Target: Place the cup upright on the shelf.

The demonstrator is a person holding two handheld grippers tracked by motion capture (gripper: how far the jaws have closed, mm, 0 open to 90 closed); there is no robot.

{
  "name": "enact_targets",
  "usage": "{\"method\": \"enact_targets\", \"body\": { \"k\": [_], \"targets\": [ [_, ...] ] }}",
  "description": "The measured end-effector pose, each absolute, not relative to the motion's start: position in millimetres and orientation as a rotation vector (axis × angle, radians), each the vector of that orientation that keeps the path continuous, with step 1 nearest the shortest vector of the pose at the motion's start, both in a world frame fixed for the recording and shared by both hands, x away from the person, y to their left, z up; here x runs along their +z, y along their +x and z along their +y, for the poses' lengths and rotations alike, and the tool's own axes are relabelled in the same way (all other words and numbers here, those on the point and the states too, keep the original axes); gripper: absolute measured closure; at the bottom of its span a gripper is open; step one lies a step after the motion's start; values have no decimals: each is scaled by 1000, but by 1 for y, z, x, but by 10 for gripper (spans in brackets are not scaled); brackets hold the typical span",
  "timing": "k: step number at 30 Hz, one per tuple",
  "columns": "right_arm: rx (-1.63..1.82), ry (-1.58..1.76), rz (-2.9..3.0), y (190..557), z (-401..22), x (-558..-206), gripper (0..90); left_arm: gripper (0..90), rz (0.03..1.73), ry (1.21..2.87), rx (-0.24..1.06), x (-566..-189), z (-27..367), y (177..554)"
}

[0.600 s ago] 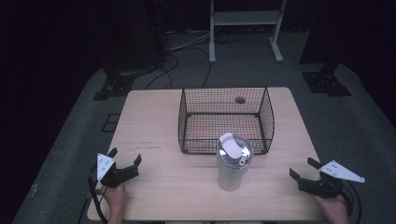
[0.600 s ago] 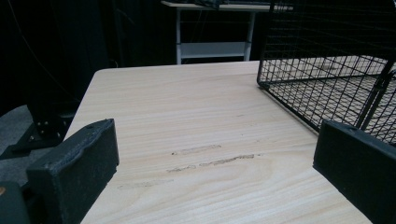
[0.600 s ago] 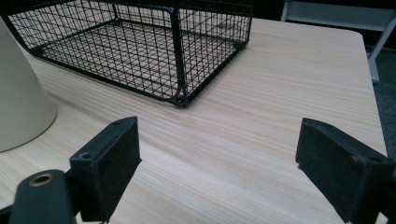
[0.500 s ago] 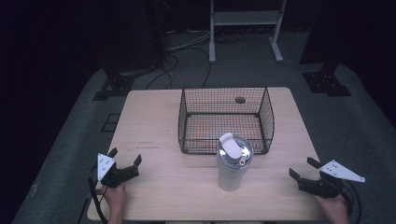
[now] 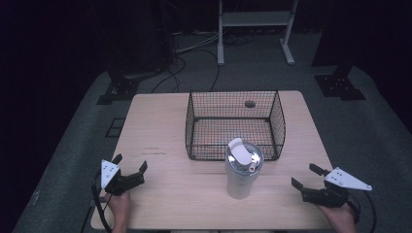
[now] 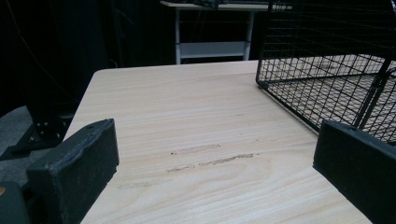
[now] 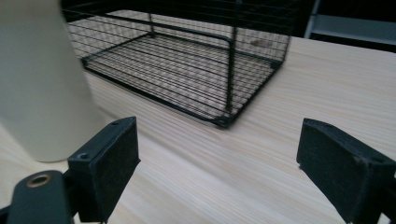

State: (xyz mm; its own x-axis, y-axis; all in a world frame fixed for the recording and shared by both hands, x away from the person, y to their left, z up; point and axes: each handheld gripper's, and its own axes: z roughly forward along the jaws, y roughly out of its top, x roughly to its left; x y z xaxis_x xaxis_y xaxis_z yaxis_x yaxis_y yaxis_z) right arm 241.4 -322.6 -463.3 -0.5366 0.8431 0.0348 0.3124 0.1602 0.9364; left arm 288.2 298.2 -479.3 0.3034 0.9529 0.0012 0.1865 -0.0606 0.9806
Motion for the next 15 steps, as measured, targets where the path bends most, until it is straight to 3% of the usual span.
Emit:
{"method": "enact_targets", "body": {
  "k": [15],
  "targets": [
    [1530,957,2012,230,-274,-455,82,0,1095,1502,901,-479,298,288]
  ]
}}
